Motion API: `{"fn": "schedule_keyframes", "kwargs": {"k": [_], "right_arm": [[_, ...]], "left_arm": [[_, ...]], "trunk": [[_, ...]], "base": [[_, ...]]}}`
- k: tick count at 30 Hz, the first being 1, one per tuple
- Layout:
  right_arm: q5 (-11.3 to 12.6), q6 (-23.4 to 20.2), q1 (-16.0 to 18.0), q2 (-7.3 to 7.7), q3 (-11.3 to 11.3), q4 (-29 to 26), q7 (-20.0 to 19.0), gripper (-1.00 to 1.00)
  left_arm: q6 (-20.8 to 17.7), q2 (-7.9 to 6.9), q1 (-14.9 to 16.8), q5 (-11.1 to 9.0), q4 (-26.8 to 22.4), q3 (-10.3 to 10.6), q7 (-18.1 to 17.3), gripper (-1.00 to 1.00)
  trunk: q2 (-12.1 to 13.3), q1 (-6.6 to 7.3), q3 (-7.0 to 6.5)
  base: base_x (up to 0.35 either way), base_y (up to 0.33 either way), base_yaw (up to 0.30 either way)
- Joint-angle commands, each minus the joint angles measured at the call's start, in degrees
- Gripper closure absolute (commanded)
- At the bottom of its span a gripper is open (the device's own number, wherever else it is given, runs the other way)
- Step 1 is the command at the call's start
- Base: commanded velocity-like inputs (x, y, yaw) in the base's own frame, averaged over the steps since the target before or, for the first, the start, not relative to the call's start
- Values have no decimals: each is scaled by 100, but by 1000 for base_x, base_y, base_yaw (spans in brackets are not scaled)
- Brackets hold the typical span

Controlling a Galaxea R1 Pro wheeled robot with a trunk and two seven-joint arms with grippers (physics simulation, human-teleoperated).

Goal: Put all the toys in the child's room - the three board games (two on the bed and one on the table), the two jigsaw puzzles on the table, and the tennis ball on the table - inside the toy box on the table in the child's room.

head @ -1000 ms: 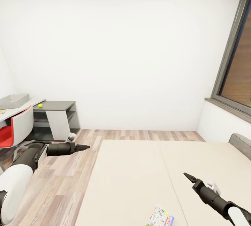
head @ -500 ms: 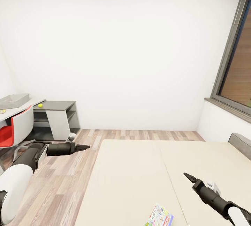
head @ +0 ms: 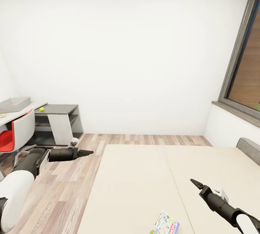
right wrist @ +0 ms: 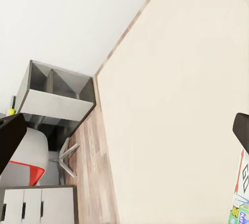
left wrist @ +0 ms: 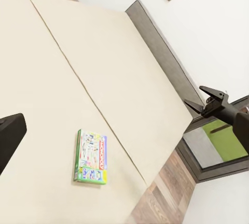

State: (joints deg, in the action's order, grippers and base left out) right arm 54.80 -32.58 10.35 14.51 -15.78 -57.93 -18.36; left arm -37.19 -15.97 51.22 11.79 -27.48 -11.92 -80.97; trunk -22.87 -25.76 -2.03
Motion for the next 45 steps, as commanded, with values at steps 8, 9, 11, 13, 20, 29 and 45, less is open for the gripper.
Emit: {"fn": "schedule_keyframes", "kwargs": {"k": [8, 9, 11, 13, 20, 29, 45], "right_arm": [[21, -38, 2, -1, -12, 1, -10, -100], [20, -38, 2, -1, -12, 1, -10, -100], [19, -38, 2, -1, -12, 1, -10, -100], [21, -38, 2, -1, -12, 1, -10, -100], [22, -44, 2, -1, -12, 1, -11, -100], [23, -47, 2, 5, -21, 1, -10, -100], [30, -47, 2, 6, -21, 1, -10, -100]], "left_arm": [[-62, 11, 2, 61, -3, -36, -35, -100], [-61, 16, 2, 61, -3, -37, -35, -100], [-61, 24, 2, 61, -2, -36, -34, -100], [-61, 28, 2, 61, -3, -37, -38, -100], [-62, 33, 2, 61, -3, -38, -42, -100], [-61, 40, 2, 61, -3, -38, -38, -100], [-67, 42, 2, 61, -3, -38, -35, -100]], "trunk": [[-4, -2, 3], [-4, -2, 3], [-4, -2, 3], [-4, -2, 3], [-4, -2, 3], [-4, -2, 3], [-4, -2, 3]], "base": [[0, -50, 0], [0, -177, 0], [0, -208, 0], [0, -170, 0], [0, -48, 0], [0, -74, 0], [0, -85, 0]]}}
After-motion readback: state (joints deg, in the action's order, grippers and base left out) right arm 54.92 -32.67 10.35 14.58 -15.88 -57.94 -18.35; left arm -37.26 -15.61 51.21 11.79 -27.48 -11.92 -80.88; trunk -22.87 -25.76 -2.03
